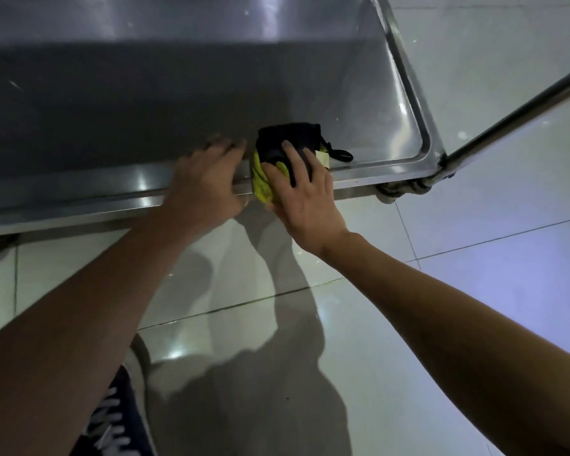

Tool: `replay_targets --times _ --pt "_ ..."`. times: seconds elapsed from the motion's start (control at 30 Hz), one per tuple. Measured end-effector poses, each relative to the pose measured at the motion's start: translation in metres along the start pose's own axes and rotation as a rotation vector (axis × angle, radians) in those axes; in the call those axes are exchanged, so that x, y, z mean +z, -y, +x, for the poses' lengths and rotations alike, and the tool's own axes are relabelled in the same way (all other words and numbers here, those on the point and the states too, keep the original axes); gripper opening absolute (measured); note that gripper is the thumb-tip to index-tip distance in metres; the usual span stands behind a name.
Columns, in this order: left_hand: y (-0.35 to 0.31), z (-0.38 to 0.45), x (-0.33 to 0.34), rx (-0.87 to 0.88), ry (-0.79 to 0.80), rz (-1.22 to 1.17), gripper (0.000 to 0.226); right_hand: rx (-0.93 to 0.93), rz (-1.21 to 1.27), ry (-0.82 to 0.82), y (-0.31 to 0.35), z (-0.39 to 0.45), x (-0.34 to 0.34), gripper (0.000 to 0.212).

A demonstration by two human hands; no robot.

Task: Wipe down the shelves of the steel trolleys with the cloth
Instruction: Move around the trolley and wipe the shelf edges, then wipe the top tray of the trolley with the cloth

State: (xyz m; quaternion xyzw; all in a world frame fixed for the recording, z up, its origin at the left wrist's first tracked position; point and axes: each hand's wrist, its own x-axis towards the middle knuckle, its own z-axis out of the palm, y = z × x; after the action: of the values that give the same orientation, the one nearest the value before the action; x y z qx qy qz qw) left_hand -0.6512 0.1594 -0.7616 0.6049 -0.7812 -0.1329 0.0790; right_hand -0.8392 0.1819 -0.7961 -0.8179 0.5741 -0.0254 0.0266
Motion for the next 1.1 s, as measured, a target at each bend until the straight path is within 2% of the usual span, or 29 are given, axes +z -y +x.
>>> replay_targets --times 0.1,0.2,0.33,0.43,0.53,0.67,0.8,0.97,1.1 --pt "0.013 -0.013 -0.001 -0.102 -0.048 -0.083 0.091 0.008 -0.033 -0.018 0.004 0.0 -0.001 0.065" --pt "0.012 -0.02 -0.005 -0.117 -0.037 -0.099 0.089 -0.055 -0.012 -0.059 0.004 -0.003 -0.001 0.065" --pt "-0.001 -0.032 -0.016 -0.088 -0.01 -0.006 0.058 -0.07 0.028 -0.056 0.007 -0.014 -0.011 0.06" --pt "-0.025 -0.046 -0.035 -0.127 0.077 0.018 0.03 -0.056 0.054 -0.001 0.017 -0.041 -0.033 0.061" --pt "-0.052 -0.075 -0.059 -0.14 0.173 0.034 0.026 -0.028 0.11 0.029 0.024 -0.085 -0.069 0.059" --pt "-0.094 -0.132 -0.112 -0.136 0.28 -0.042 0.039 0.077 0.22 0.02 0.036 -0.158 -0.141 0.057" --pt "-0.14 -0.202 -0.199 -0.151 0.371 -0.037 0.043 0.115 0.252 0.007 0.06 -0.222 -0.246 0.056" --pt "-0.186 -0.296 -0.345 -0.158 0.341 -0.096 0.046 0.188 0.349 0.025 0.116 -0.279 -0.402 0.061" --pt "-0.195 -0.357 -0.441 -0.094 0.362 -0.017 0.047 0.183 0.378 0.024 0.167 -0.303 -0.499 0.059"
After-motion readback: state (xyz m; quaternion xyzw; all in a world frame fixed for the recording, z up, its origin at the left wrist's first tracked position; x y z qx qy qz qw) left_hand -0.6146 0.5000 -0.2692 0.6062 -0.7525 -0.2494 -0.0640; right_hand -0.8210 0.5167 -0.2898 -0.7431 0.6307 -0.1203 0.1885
